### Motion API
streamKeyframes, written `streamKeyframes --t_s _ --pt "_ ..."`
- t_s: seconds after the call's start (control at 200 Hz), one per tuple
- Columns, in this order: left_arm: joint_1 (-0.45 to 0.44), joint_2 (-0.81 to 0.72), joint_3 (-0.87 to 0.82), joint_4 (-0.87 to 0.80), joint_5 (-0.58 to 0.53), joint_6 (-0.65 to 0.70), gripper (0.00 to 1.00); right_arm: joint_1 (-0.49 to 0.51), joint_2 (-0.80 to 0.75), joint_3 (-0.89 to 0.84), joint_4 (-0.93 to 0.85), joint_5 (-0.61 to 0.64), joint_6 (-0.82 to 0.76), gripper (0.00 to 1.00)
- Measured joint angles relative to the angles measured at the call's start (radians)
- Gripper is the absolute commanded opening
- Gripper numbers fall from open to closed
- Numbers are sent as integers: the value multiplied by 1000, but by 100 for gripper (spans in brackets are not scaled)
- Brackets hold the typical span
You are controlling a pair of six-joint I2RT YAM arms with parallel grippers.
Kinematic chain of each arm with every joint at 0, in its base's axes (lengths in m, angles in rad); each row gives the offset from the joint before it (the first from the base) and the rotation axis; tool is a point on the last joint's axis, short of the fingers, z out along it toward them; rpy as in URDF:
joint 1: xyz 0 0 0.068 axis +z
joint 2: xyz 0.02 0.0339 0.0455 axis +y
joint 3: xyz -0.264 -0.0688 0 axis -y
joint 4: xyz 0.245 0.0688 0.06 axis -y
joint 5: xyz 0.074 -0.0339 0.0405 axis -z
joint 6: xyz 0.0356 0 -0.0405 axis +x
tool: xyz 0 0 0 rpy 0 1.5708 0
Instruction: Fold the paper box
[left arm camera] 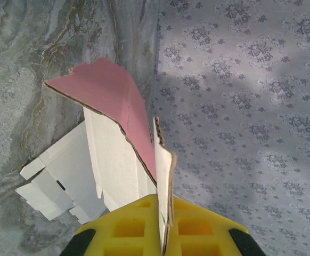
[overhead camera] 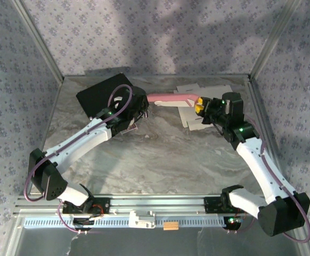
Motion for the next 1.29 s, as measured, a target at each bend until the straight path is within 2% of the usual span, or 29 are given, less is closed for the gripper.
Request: streamKeyframes --t_s 0.225,0.36,0.565,0.79,1.294 --pt "0 0 0 0 0 0 0 6 5 0 0 0 6 16" --pt "0 0 0 0 1 0 0 6 14 0 0 2 10 0" --pt "4 0 0 -3 3 0 0 -6 15 22 -50 5 -13 0" --pt "8 0 4 -32 17 0 0 -71 6 66 -90 -18 -48 0" --pt "9 0 49 -65 42 0 0 -125 47 140 -63 -99 -66 0"
